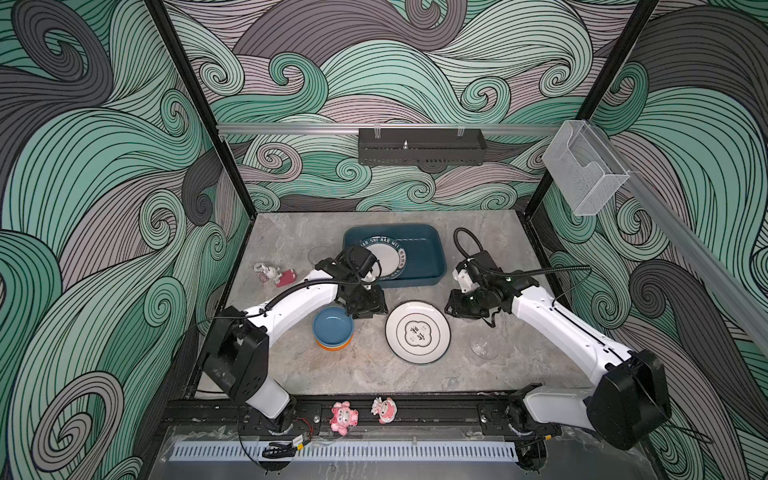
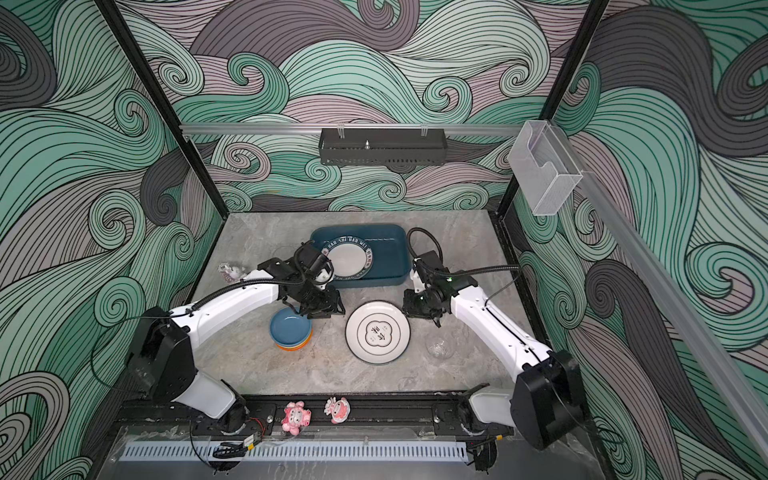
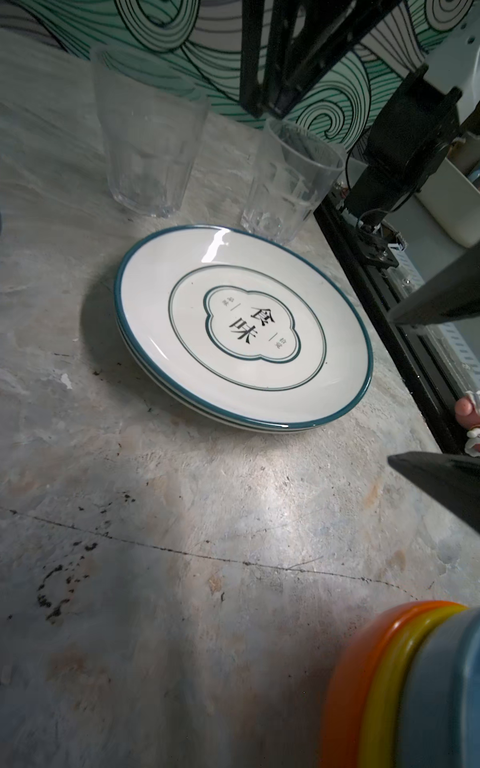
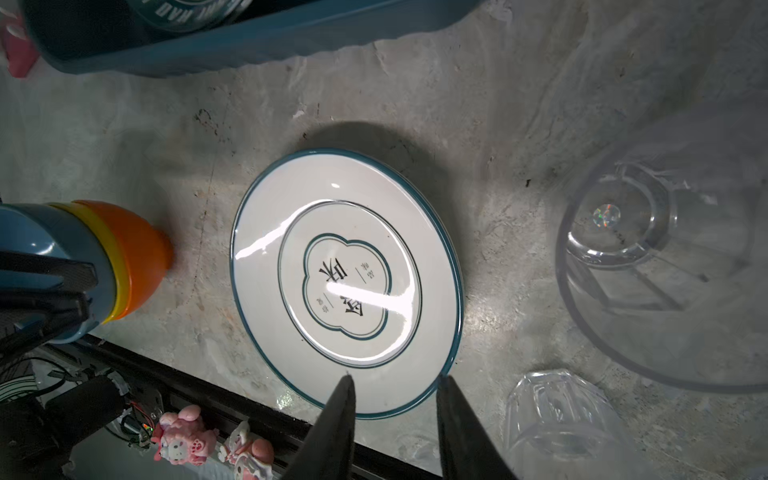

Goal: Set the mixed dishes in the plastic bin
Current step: 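Move both grippers to the rims of the cloud-print white plate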

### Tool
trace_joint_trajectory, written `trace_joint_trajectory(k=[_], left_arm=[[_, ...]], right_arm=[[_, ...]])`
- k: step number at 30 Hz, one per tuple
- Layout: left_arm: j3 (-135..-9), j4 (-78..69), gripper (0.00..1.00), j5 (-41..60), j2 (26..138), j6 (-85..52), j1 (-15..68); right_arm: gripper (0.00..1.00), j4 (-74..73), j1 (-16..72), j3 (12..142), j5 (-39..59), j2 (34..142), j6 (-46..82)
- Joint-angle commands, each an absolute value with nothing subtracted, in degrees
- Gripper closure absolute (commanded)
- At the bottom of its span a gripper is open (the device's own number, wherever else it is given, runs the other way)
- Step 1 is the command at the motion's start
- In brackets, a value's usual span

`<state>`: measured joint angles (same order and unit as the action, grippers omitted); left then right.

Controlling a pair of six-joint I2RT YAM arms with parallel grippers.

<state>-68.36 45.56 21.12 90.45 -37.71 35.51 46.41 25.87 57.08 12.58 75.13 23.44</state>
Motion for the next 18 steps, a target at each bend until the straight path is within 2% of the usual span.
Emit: trace_joint_trajectory(k=[1,9,18], left_arm=[[-70.9,47.8,0.45,18.3,93.5,-37.6,36.6],[-71.8,47.8,0.41,19.5,99.4,-37.0,38.3],[-73.0,47.6,0.41,21.8,104.4,-36.1,39.0]], right_arm=[[0.64,48.1,26.9,56.3,9.9,75.6,22.6],[0.64,47.3,28.7,55.4,7.1,80.4,22.4],[0.6,45.7,29.3,54.4,5.6,83.6,22.6]])
